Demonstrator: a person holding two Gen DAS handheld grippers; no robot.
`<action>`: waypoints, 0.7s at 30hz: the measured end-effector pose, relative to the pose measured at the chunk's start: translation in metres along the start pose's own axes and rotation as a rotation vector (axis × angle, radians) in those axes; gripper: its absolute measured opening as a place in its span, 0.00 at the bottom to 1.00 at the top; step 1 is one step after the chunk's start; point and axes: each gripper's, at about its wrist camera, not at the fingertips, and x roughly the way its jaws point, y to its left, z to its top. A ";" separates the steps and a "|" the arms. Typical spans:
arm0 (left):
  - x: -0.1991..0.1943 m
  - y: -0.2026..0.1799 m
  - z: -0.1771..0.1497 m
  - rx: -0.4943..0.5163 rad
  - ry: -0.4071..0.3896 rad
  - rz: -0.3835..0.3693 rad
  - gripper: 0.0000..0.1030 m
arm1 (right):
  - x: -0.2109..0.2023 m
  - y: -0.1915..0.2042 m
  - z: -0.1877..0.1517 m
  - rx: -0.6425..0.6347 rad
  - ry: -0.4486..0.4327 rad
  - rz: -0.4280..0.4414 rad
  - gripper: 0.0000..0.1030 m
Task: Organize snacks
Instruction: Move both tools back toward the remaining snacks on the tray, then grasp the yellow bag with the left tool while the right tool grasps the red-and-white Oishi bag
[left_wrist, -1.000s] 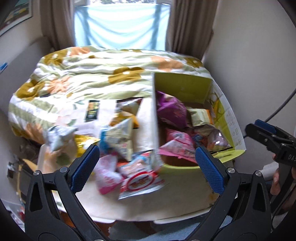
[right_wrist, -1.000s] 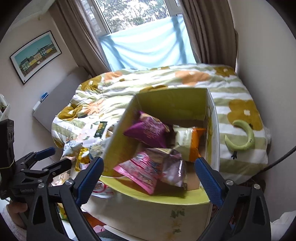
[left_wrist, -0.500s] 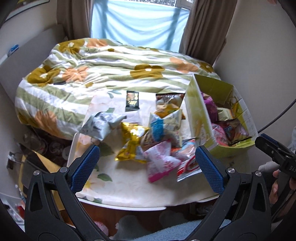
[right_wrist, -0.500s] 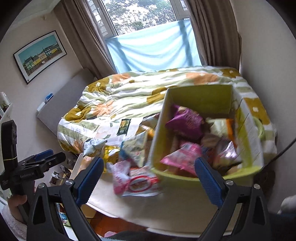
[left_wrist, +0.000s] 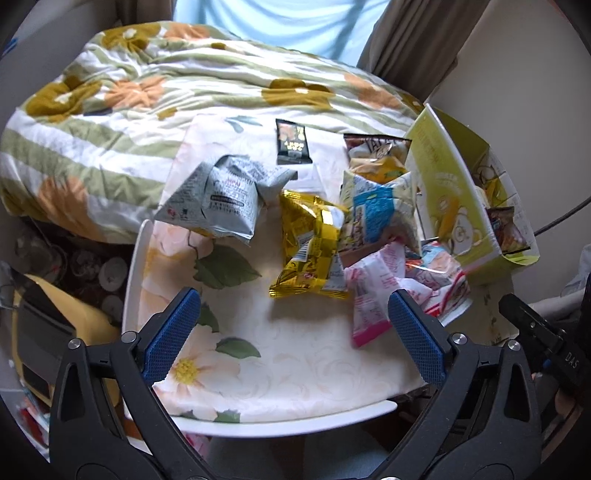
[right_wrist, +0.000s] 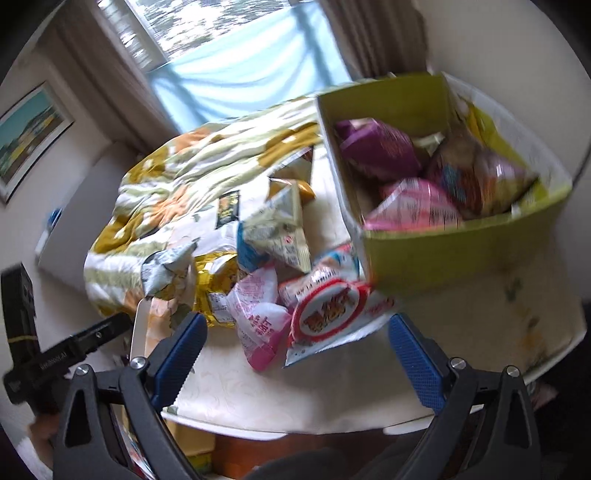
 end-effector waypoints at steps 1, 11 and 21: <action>0.008 0.002 0.001 -0.007 -0.001 -0.001 0.96 | 0.003 -0.001 -0.002 0.022 0.001 -0.002 0.95; 0.076 -0.014 0.015 0.024 0.041 -0.007 0.79 | 0.034 -0.023 -0.014 0.206 0.026 0.009 0.95; 0.126 -0.024 0.029 0.034 0.101 0.017 0.63 | 0.065 -0.048 -0.010 0.302 0.068 0.051 0.95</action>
